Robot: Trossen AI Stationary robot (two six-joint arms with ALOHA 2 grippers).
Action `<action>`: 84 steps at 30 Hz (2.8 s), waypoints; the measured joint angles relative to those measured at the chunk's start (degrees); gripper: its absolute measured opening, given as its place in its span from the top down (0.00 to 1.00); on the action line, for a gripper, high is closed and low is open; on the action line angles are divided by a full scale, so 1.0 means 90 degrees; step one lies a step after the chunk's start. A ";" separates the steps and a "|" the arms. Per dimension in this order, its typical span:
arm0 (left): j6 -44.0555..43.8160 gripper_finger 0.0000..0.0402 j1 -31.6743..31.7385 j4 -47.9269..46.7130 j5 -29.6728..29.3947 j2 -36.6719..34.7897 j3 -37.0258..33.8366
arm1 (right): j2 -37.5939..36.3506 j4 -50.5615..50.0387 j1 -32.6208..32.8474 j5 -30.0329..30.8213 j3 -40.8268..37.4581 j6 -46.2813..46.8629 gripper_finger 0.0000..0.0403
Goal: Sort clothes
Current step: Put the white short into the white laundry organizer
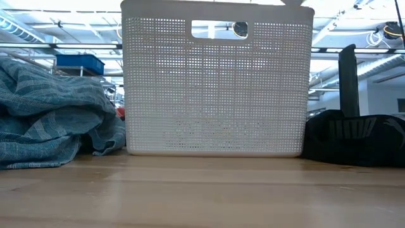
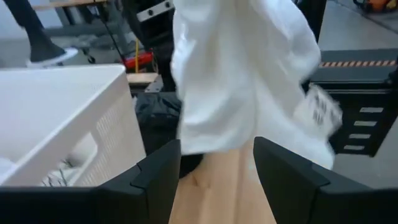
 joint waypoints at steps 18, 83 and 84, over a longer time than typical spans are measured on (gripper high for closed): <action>-0.3321 0.47 -0.0328 -0.1013 -0.0364 0.0641 0.0000 | 0.2078 -0.1870 -0.0006 0.2493 0.1644 0.1185 1.00; -0.8276 0.98 -0.0610 -0.4522 0.0601 0.1100 -0.0002 | 0.2108 -0.5748 -0.0102 0.2325 0.1692 0.4302 0.51; -0.8273 0.98 -0.0610 -0.4554 0.0603 0.1100 -0.0002 | 0.2109 -0.6129 -0.0121 0.2400 0.1686 0.4733 0.52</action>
